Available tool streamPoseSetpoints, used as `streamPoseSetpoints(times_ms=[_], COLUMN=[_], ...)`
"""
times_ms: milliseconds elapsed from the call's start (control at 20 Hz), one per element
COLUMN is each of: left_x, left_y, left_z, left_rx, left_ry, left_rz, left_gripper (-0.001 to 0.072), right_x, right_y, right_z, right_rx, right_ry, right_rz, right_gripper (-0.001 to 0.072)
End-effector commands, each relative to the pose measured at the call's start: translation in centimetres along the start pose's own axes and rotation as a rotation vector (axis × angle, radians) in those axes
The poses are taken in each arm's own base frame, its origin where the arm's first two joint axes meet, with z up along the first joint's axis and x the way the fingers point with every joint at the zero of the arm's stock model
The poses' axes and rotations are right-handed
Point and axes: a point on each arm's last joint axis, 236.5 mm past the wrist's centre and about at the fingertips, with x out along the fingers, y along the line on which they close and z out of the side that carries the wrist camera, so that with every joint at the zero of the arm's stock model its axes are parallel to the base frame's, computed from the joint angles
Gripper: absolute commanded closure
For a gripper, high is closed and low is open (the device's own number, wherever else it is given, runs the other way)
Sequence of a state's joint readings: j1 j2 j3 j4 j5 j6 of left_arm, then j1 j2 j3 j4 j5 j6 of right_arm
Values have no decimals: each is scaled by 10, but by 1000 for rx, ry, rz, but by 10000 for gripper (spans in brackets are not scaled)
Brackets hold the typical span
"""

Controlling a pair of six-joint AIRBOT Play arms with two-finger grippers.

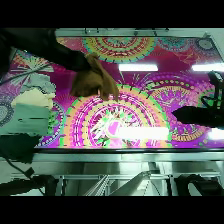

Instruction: Fold the shirts.

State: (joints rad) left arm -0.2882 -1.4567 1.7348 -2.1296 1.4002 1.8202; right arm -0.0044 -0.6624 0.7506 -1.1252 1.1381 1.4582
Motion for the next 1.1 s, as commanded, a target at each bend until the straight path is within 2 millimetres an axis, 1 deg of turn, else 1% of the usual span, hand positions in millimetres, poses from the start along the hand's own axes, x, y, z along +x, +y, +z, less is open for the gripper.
streamPoseSetpoints(times_ms=[0,50,200,300,350,400,450,500,650,700,750,800,900,1000,1050], left_x=[51,71,127,152,159,160,155,144,102,92,86,84,89,102,111], left_y=[-61,-69,-78,-80,-75,-70,-65,-58,-34,-23,-13,-2,17,26,26], left_z=[-52,-61,-79,-86,-91,-97,-101,-105,-120,-131,-145,-161,-196,-225,-233], left_rx=[29,32,2,-42,-58,-71,-83,-96,-154,-193,-237,-290,-398,-493,-526], left_ry=[140,160,181,207,230,258,282,306,363,363,363,358,339,322,309], left_rz=[-102,-113,-136,-165,-167,-168,-170,-172,-170,-158,-145,-128,-95,-96,-118], left_gripper=[682,681,681,670,473,174,-13,-13,-12,-6,-6,-6,-5,8,8], right_x=[-6,-2,7,12,14,16,16,18,28,35,45,55,74,94,106], right_y=[-14,-16,-21,-23,-24,-25,-25,-25,-25,-23,-18,-11,0,3,5], right_z=[-13,-17,-27,-32,-35,-38,-43,-49,-68,-75,-79,-79,-76,-76,-79], right_rx=[16,22,39,48,52,55,59,62,87,107,118,143,184,221,258], right_ry=[41,57,97,120,130,143,158,177,225,232,220,196,173,201,230], right_rz=[-46,-47,-49,-51,-50,-50,-49,-48,-25,-4,35,87,174,221,251], right_gripper=[693,693,693,693,692,611,373,220,210,210,210,210,210,211,211])
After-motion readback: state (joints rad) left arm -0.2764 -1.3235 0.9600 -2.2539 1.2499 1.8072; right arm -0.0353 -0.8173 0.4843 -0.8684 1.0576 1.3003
